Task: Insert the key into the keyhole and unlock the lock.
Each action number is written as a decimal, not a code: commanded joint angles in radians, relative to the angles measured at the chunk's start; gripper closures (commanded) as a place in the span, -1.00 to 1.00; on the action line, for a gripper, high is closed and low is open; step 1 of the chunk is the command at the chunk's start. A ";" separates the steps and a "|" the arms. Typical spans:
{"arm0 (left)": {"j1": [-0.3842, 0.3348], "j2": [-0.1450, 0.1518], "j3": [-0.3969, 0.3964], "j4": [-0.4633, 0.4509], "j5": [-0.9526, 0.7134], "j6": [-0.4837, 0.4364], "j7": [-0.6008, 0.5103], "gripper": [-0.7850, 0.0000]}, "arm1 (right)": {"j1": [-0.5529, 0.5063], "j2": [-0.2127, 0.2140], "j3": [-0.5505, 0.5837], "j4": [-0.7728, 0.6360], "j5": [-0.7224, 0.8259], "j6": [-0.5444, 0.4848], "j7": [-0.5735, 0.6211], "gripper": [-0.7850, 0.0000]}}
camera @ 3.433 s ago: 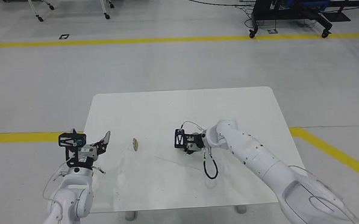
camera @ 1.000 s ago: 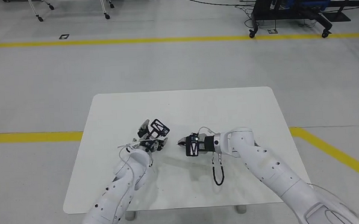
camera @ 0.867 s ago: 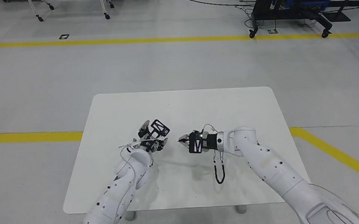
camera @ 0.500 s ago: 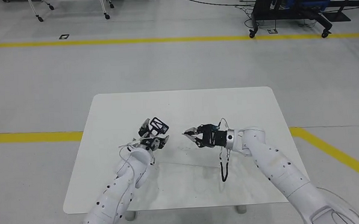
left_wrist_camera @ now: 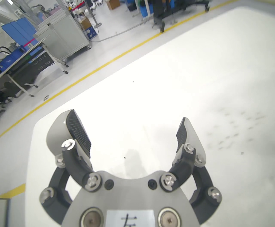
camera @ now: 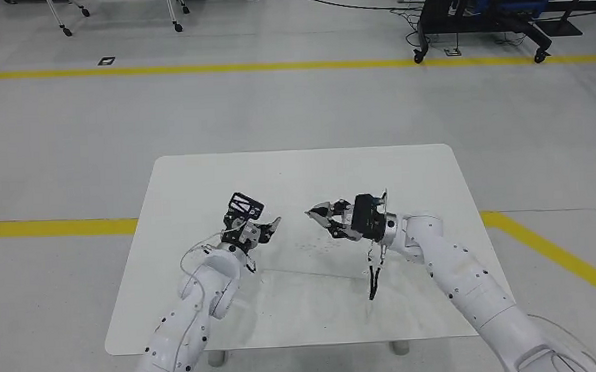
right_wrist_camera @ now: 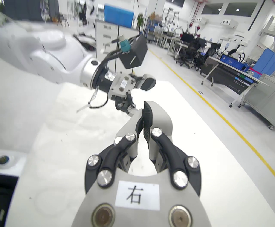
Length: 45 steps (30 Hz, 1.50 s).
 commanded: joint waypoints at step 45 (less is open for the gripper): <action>-0.297 0.078 0.118 0.387 -1.663 -0.897 -0.632 -0.46 | 0.188 0.025 -0.380 0.120 1.169 -0.123 0.433 1.00</action>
